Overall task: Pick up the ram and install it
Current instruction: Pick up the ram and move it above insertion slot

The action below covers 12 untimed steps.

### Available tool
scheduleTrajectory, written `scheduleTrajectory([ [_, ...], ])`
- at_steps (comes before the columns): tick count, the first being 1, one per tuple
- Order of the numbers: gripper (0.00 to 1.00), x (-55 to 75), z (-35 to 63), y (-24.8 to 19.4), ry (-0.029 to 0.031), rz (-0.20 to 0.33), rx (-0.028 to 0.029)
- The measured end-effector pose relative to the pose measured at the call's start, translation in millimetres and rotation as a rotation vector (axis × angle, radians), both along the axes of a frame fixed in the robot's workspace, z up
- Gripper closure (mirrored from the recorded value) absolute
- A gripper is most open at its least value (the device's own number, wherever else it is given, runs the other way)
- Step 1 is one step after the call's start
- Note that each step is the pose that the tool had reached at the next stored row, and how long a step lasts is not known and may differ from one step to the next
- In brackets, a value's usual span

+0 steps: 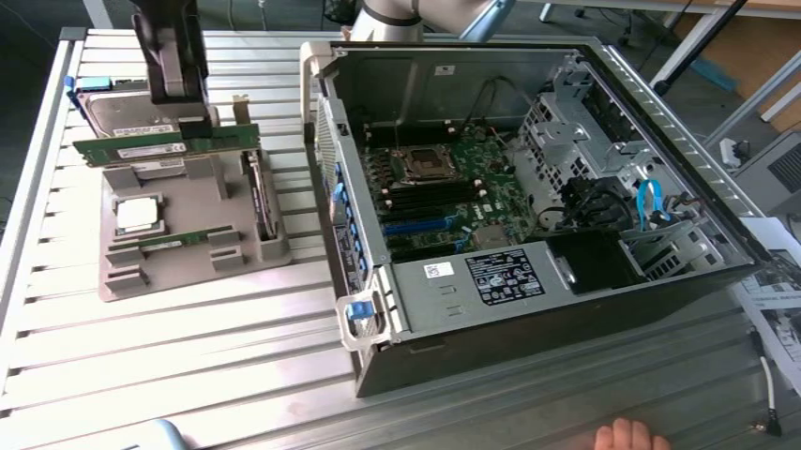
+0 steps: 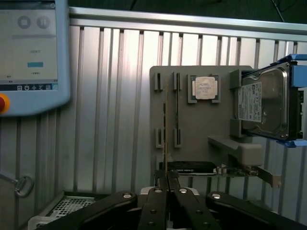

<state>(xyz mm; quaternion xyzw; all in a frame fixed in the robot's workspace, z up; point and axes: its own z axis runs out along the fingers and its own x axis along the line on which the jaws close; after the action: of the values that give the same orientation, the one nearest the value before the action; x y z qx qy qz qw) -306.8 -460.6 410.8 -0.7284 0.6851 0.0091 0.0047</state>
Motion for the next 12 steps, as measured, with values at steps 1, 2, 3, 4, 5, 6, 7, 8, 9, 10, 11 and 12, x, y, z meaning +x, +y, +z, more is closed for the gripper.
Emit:
scheduleTrajectory([
  [1,0.88,1.7,0.0,0.0,-0.0001,0.0,0.0001],
  [2,0.88,3.5,0.0,0.0,0.0,0.0,0.0],
  [3,0.88,5.3,0.0,0.0,0.0,0.0,0.0001],
  [4,0.88,7.2,0.0,0.0,0.0,0.0,0.0],
  [5,0.88,9.0,0.0,0.0,0.0,0.0,0.0],
  [6,0.88,11.3,0.0,0.0,-0.0001,0.0,0.0],
  [7,0.88,13.2,0.0,0.0,0.0,0.0,0.0],
  [8,0.88,15.2,-0.1,0.0,-0.0001,0.0,0.0001],
  [9,0.88,17.0,0.0,0.0,0.0,0.0,0.0],
  [10,0.88,18.8,0.0,0.0,0.0,0.0,0.0],
  [11,0.88,20.7,0.0,0.0,0.0,0.0,0.0],
  [12,0.88,22.6,0.0,0.0,0.0,0.0,0.0],
])
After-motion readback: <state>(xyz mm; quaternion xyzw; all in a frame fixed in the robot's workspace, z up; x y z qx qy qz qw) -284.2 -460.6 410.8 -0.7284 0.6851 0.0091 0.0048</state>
